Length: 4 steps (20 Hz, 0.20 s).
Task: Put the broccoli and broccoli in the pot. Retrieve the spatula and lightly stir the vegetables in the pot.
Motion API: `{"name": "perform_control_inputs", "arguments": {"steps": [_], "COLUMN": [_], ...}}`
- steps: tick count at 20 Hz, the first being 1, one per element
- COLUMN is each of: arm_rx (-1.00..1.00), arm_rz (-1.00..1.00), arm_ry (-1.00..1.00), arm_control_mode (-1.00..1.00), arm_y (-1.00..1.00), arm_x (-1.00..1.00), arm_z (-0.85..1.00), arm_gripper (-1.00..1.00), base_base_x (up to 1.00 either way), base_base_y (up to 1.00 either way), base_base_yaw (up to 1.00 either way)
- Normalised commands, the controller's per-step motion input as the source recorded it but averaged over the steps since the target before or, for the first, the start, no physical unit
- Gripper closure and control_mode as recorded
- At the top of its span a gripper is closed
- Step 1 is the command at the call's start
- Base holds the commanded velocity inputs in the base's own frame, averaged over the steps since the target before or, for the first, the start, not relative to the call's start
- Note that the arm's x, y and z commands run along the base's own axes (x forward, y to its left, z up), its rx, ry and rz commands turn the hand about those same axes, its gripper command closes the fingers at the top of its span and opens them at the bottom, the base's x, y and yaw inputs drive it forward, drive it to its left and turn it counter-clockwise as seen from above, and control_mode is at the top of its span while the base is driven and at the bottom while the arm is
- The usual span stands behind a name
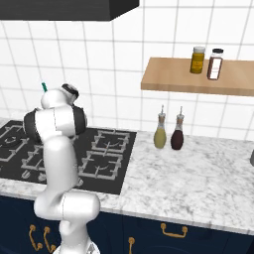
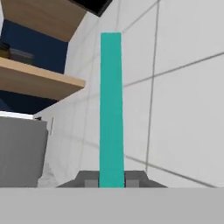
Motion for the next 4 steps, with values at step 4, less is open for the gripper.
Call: {"name": "perform_control_inputs", "arguments": {"steps": [4], "arm_rx": [0.14], "arm_rz": [0.0], "arm_ry": [0.0], "arm_control_mode": [-1.0], "arm_y": [-0.38], "arm_x": [-0.27], "arm_z": [-0.02], "arm_gripper": [1.0], "base_base_x": [0.0], "base_base_y": [0.0], "base_base_yaw": [0.0]}}
